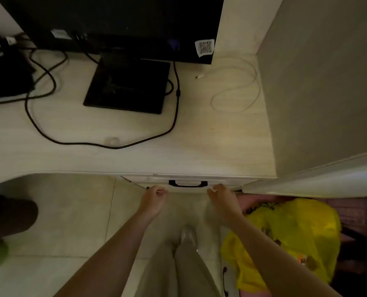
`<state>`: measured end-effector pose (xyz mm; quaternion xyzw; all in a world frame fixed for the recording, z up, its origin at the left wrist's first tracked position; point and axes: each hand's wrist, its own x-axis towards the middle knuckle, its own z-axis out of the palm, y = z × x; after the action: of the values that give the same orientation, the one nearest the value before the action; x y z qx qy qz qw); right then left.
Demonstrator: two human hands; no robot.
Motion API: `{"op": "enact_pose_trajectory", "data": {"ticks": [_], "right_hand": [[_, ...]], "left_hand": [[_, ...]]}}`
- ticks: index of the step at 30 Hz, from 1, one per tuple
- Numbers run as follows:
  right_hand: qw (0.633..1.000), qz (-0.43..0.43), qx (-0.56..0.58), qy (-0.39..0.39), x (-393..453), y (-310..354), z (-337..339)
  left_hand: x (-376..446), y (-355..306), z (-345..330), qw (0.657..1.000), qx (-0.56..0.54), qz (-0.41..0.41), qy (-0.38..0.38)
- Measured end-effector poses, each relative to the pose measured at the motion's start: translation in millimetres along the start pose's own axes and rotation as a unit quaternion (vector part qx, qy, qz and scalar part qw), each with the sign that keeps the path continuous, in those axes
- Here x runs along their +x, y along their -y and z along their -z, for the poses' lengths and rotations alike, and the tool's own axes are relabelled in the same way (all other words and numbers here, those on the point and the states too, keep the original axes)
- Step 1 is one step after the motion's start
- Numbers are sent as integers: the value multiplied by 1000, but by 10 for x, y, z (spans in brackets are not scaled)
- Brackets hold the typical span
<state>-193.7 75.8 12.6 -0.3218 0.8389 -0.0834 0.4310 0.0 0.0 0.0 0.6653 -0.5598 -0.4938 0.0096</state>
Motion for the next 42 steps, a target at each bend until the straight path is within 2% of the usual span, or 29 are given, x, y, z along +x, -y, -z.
{"op": "enact_pose_trajectory", "data": {"ticks": [5,10,15,27,33,37,40,42], "right_hand": [[977,-119,160,81,395,124,-30],[922,-215,298,121,550,174,-77],[891,-215,378,129,601,131,-164],[882,-207,407,116,383,15,-314],[855,-240,444,116,145,-114,-295],[827,-232,499,116,-59,-225,-179],[802,-218,542,122,-185,-227,-30],[796,-226,551,108,-198,-211,34]], "left_hand": [[226,-116,-196,973,-195,115,49],[331,-111,-274,950,-262,160,53],[402,-98,-323,939,-306,149,53],[193,38,-384,938,-308,146,57],[-17,152,-398,941,-296,154,64],[-184,196,-390,938,-299,161,70],[-294,242,-305,918,-342,169,107],[-351,225,-200,874,-425,184,143]]}}
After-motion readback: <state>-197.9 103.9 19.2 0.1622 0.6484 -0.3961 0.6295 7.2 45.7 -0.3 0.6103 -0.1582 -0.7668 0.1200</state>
